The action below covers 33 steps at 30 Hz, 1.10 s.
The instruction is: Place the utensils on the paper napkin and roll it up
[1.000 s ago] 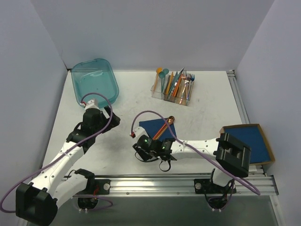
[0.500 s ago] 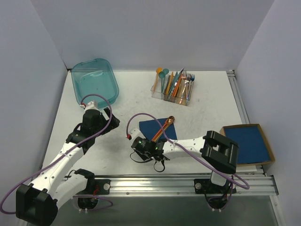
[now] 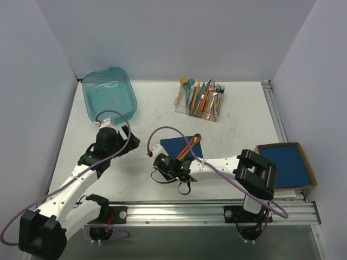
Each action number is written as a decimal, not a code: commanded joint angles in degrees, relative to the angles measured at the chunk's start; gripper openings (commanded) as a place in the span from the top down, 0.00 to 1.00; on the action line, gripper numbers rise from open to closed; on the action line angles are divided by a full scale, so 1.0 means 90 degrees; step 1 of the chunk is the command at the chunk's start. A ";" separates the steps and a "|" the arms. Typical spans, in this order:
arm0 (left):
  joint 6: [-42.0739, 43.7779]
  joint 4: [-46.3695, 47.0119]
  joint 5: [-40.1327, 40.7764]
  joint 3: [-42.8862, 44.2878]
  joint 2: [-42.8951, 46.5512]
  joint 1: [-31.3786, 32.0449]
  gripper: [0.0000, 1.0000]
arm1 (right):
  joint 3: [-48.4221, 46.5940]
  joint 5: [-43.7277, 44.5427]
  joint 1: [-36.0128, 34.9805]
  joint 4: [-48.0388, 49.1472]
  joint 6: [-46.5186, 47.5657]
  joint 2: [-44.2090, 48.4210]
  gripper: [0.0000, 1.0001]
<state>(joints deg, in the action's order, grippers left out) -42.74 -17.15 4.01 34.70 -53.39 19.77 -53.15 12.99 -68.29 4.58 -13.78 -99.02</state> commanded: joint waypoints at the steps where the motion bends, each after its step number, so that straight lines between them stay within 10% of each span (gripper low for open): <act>1: 0.0159 0.0702 -0.0250 -0.0173 -0.0064 0.0030 0.05 | -0.0042 -0.0281 0.0263 0.0116 -0.0022 0.0582 0.99; 33: 0.2912 0.5204 -0.1431 -0.1716 -0.0963 0.1719 0.06 | 0.0417 -0.2801 0.2402 0.0819 -0.0119 0.0505 0.98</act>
<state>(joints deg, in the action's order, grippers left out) -20.10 21.28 -6.85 20.03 -61.60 34.33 -49.84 -9.80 -47.70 10.28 -14.50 -93.76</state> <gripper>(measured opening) 0.938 0.041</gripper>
